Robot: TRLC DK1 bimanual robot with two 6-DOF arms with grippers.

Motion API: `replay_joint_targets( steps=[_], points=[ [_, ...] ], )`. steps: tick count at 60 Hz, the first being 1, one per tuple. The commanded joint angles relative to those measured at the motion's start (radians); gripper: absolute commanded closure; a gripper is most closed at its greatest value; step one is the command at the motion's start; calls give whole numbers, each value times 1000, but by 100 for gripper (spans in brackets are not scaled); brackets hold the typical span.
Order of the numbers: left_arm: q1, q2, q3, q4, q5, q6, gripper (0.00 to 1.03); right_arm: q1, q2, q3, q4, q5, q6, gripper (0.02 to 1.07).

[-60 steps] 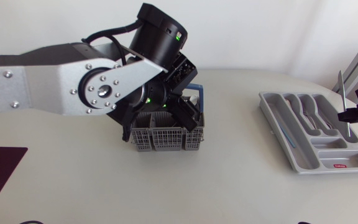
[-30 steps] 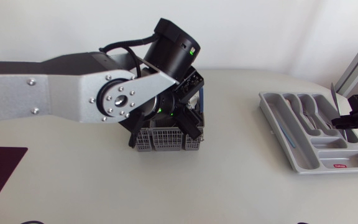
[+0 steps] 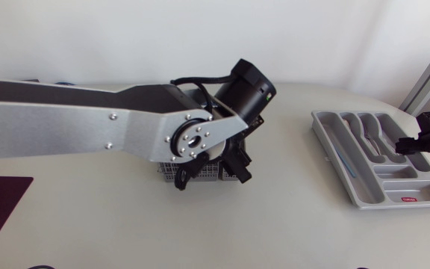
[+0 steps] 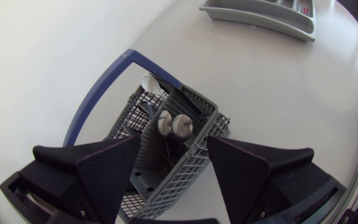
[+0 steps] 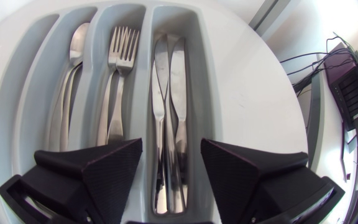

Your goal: Sort the cutlery from the basket into the organizer compartments.

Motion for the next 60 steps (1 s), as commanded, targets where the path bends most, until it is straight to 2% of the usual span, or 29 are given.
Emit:
replay_joint_targets(
  steps=[1,6,19,29,47,60],
  points=[
    [-24,45,63,-18,-33,-15,30,-3,-59,-80,16,8,19,20],
    [-33,76,98,-30,-74,-21,30,5,-116,-134,21,6,26,17],
    [-31,124,167,-96,-80,-67,33,36,-280,-274,29,-9,46,14],
    [-22,133,192,-130,-82,-79,33,92,-427,-392,-11,-62,58,14],
    [36,79,128,-128,-82,-90,34,296,-687,-514,-251,-262,124,14],
    [104,9,36,-108,-59,-96,34,459,-725,-484,-402,-427,199,14]
  ],
)
